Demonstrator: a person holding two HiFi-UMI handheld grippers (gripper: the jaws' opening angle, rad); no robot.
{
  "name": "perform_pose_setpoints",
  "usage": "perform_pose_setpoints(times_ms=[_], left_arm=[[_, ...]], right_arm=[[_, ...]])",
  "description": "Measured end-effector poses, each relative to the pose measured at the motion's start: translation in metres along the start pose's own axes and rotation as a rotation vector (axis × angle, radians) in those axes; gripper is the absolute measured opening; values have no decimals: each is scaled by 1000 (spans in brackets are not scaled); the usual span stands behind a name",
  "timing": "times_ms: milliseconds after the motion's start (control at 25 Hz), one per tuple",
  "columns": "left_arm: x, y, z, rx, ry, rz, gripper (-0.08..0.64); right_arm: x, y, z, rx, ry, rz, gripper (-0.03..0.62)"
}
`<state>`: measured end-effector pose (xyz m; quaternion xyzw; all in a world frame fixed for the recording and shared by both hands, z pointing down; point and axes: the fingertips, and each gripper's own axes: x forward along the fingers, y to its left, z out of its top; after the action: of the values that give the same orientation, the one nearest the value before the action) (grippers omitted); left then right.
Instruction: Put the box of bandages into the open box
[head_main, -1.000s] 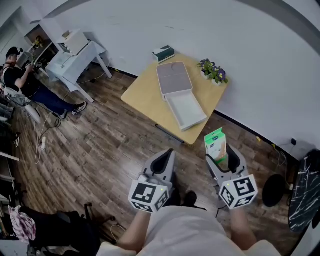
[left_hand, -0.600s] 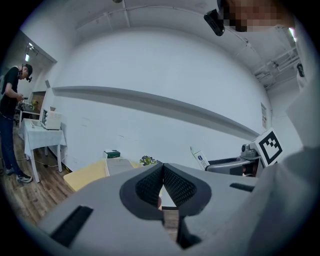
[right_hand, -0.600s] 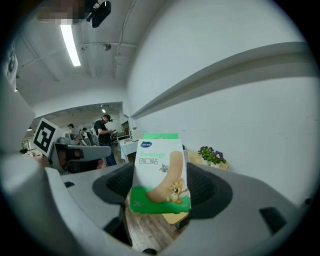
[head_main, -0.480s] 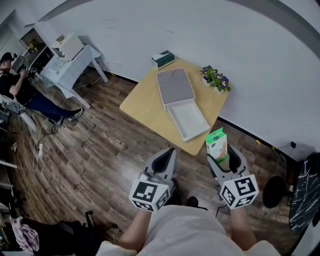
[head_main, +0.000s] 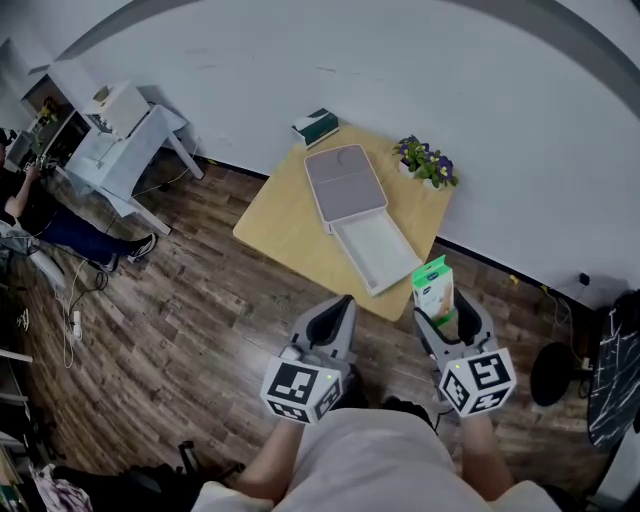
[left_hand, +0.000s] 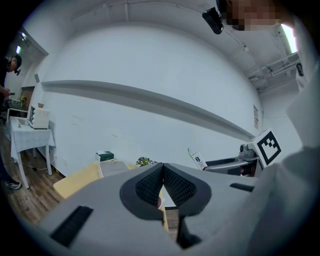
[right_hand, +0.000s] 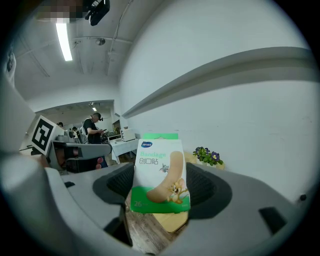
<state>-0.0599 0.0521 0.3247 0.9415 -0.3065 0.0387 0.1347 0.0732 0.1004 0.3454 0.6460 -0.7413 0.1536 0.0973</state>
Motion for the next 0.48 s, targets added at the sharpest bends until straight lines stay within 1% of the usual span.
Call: perform_pose_setpoints(times_ms=[200, 480], left_arm=[[2, 8, -4, 4, 13, -22, 3], [5, 12, -17, -19, 44, -24, 3]], right_arm=[[7, 7, -6, 14, 8, -11, 331], [15, 10, -18, 16, 44, 2, 331]])
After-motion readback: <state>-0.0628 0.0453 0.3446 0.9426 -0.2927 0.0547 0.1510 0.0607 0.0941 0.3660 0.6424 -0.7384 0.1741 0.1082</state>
